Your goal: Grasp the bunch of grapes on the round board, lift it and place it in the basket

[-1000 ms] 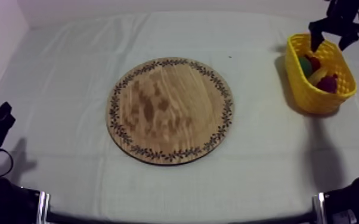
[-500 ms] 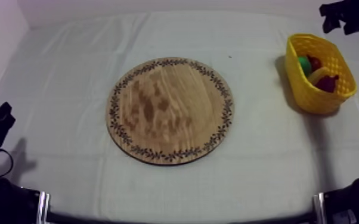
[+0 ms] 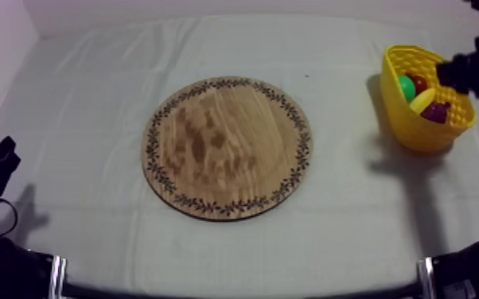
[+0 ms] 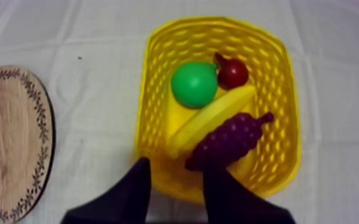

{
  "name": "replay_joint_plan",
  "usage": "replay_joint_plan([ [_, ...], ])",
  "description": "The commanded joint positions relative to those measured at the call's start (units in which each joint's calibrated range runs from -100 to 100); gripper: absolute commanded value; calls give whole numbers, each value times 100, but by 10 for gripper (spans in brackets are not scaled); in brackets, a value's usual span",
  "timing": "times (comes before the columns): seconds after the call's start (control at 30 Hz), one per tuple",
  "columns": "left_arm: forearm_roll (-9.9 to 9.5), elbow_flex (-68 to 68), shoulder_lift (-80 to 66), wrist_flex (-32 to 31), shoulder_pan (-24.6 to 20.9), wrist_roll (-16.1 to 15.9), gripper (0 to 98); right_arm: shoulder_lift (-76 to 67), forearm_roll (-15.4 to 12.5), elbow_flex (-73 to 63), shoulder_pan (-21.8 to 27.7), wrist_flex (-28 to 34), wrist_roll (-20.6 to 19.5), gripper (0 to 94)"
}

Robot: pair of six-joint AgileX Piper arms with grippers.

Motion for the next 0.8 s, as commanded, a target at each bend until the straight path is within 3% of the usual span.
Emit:
replay_joint_plan([
  [0.0,-2,-4,1,2,2,-2,0,-722,-58,918,-34,-193,27,199],
  [0.23,-2,-4,1,2,2,0,0,-2107,-311,2009,-62,-527,405,33],
  [0.53,-2,-4,1,2,2,-2,0,-3766,-868,3611,-57,-1094,1338,4],
  [0.77,-2,-4,1,2,2,-2,0,-5040,-825,4118,-282,-1328,542,3],
])
